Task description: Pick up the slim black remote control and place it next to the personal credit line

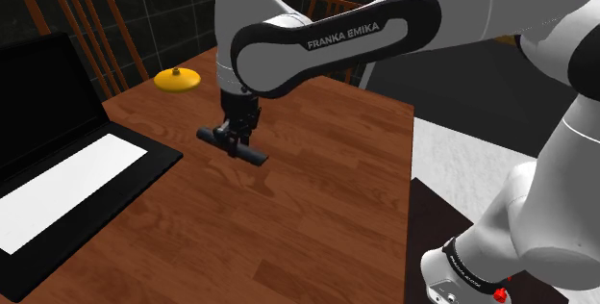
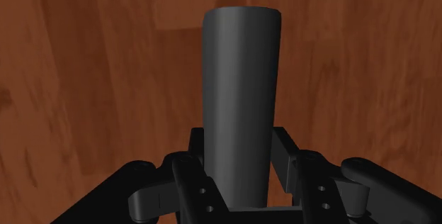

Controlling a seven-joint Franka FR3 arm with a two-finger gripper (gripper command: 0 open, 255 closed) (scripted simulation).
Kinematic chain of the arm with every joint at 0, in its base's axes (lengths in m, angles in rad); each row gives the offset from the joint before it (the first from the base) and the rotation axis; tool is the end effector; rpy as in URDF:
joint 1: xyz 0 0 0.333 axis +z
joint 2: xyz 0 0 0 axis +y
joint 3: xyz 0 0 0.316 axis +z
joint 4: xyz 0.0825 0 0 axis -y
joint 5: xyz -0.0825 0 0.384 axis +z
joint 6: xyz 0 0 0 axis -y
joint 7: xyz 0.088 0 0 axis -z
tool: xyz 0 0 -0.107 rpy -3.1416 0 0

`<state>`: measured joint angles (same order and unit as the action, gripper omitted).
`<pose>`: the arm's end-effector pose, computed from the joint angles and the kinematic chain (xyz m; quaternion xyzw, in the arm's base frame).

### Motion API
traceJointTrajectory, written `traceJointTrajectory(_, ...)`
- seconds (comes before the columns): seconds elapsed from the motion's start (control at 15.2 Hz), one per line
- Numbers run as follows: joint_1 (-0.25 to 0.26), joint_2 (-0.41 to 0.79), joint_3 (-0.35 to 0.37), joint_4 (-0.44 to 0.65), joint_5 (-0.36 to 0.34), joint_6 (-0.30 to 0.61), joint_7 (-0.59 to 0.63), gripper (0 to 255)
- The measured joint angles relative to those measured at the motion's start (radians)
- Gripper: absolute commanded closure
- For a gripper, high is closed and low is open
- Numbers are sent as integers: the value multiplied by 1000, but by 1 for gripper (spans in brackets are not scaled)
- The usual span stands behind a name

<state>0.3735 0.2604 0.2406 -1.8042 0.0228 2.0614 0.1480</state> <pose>0.5158 0.3538 0.4049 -0.9743 -0.2217 0.0133 0.0386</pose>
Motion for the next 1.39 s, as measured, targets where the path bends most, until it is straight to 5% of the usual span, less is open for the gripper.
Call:
traceJointTrajectory(0.53,113,25,56,18,-26,15,177,255)
traceJointTrajectory(1.39,337,177,122,237,-109,-46,478,255)
